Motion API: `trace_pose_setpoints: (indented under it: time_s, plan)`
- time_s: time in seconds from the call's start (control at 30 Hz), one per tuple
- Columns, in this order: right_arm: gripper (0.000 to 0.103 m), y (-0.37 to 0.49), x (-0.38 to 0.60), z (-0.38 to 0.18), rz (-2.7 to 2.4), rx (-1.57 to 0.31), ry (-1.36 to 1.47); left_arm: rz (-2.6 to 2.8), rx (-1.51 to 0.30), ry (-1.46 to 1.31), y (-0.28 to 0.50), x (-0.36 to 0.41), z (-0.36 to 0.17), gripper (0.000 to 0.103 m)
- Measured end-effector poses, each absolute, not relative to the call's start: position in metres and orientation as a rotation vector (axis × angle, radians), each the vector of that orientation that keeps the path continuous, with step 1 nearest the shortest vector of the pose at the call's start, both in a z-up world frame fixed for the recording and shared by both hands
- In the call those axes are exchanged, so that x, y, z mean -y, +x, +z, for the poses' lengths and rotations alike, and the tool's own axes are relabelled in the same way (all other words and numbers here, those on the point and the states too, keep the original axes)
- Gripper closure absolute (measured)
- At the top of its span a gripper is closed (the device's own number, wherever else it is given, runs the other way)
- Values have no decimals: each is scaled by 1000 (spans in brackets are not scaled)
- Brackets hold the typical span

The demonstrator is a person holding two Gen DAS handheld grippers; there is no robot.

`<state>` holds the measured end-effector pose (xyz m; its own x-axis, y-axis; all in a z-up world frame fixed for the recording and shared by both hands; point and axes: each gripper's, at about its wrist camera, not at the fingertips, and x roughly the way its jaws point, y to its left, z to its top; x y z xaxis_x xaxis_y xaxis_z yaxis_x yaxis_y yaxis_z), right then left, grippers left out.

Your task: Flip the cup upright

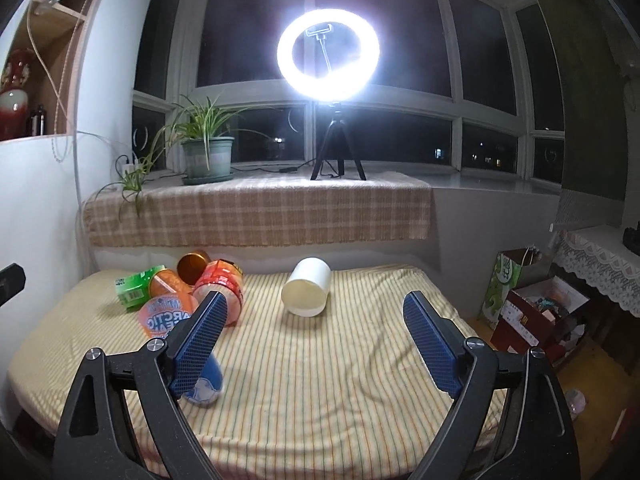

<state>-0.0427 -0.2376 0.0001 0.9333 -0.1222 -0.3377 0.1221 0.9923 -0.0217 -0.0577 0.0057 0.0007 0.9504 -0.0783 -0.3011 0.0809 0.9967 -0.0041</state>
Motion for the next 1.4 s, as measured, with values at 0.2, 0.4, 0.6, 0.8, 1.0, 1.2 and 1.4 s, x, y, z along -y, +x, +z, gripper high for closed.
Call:
trace_pose_setpoints:
  time_s: [0.2,0.4,0.6,0.8,1.0,1.2,1.4]
  plan:
    - [13,-44,237,2,-130,-331,-3,-80,-308,8,-57,-6,2,0]
    - [13,-45,238,2,-130,-329,0,-81,-307,8,-56,-7,2,0]
    - [13,-45,239,3,-132,-326,1,-81,-306,9,-56,-7,2,0]
    - [13,-46,238,3,-133,-326,1,-81,-306,9,-56,-7,2,0]
    - [13,-46,239,4,-135,-325,1,-81,-306,8,-57,-7,2,0]
    - [13,-45,239,5,-137,-327,0,-80,-307,11,-57,-7,2,0]
    - [13,-42,239,4,-136,-334,-3,-74,-311,5,-56,-10,3,0]
